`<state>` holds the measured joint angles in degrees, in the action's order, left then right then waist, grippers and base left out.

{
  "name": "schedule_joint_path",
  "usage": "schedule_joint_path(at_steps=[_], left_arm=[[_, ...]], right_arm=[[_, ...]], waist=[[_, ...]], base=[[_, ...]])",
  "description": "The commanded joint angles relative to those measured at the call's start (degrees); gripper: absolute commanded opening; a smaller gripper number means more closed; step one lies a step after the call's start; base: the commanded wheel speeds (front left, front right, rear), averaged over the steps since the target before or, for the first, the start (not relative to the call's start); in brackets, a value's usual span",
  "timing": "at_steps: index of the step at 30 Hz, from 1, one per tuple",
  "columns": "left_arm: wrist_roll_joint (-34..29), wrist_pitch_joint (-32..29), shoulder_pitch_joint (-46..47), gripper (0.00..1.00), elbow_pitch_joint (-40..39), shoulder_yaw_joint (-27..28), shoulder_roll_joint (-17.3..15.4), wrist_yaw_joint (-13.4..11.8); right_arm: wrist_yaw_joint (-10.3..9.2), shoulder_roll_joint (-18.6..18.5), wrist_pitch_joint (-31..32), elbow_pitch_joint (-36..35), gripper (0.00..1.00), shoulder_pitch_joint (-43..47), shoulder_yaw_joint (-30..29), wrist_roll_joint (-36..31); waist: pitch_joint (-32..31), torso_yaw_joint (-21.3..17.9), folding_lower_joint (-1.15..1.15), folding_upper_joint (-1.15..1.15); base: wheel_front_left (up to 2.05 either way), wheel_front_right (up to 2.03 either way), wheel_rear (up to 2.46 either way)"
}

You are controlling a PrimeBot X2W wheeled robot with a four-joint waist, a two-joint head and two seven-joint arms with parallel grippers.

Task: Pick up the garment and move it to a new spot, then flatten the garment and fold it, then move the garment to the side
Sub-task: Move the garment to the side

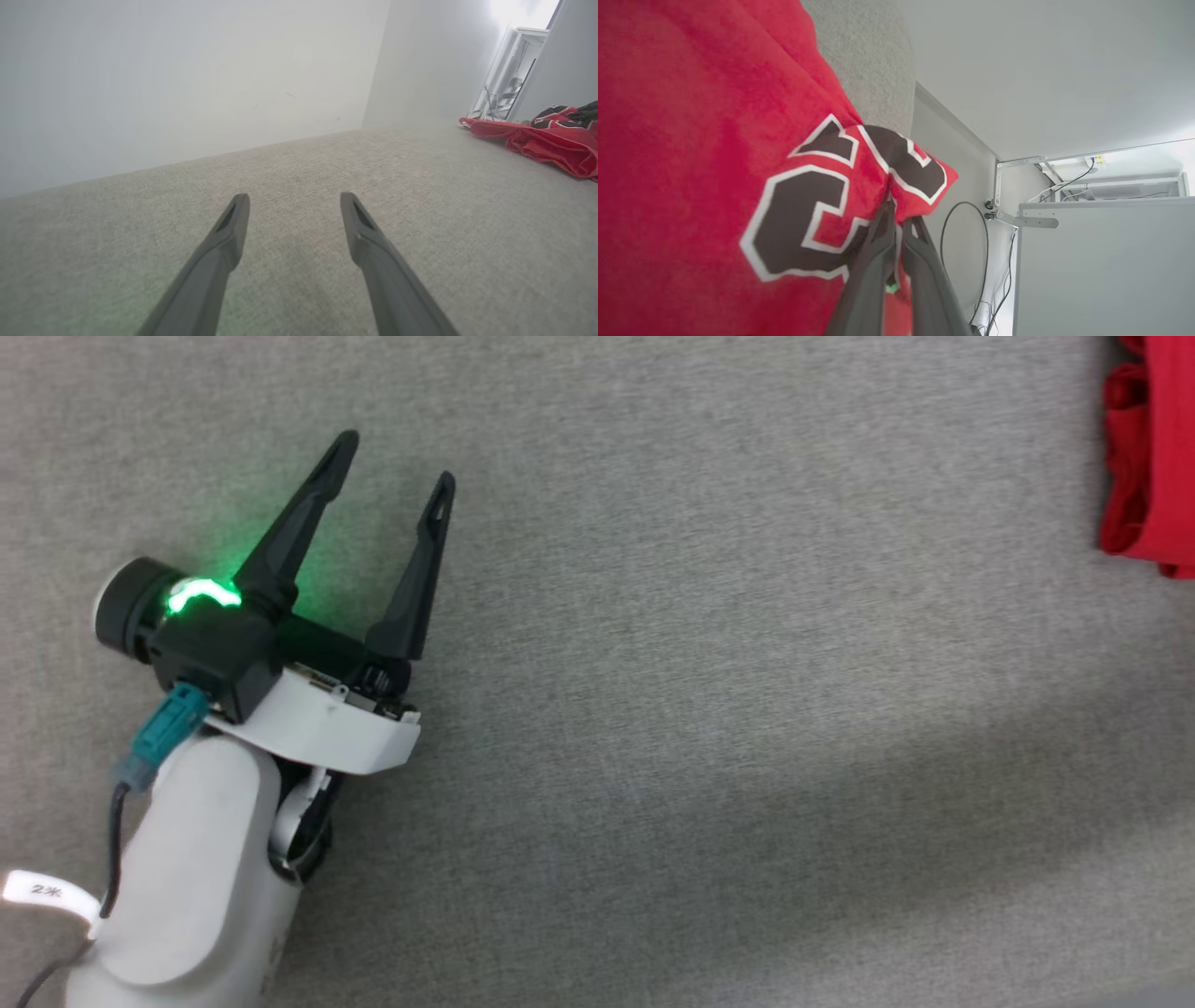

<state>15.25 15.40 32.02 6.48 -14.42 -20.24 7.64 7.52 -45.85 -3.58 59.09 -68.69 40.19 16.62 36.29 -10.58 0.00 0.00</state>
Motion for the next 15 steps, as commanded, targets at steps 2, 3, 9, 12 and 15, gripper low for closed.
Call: schedule_joint_path(at_steps=[2,3,9,12,15], left_arm=[[0.30,-0.54,-1.38,1.00,2.70,0.82,-1.59,-0.33],[0.45,-0.54,-1.43,1.00,2.84,0.94,-1.60,-0.33],[0.79,-0.55,-1.65,1.00,2.62,0.85,-0.82,-0.33],[1.10,-0.46,-1.95,1.00,2.34,0.77,-0.28,-0.26],[1.47,-0.34,-2.36,1.00,2.16,1.03,0.41,-0.26]], right_arm=[[-0.06,1.59,-0.24,2.36,0.00,-0.38,-0.86,0.51],[-0.06,2.01,-0.27,3.44,0.00,-0.28,-1.11,0.53],[-0.06,3.65,-1.39,8.49,0.00,-0.70,-3.38,1.73],[-0.06,3.49,-2.82,10.27,0.38,-1.12,-4.15,1.22],[-0.06,2.79,-4.06,11.42,0.79,-1.38,-4.60,1.13]], waist=[[0.60,1.13,0.00,0.00],[0.56,1.35,0.00,0.00],[-0.54,2.53,0.00,0.00],[-1.75,3.00,0.00,0.00],[-3.55,3.62,0.00,0.00]], base=[[0.00,0.00,0.00],[0.00,0.00,0.00],[0.00,0.00,0.00],[0.00,0.00,0.00],[0.00,0.00,0.00]])
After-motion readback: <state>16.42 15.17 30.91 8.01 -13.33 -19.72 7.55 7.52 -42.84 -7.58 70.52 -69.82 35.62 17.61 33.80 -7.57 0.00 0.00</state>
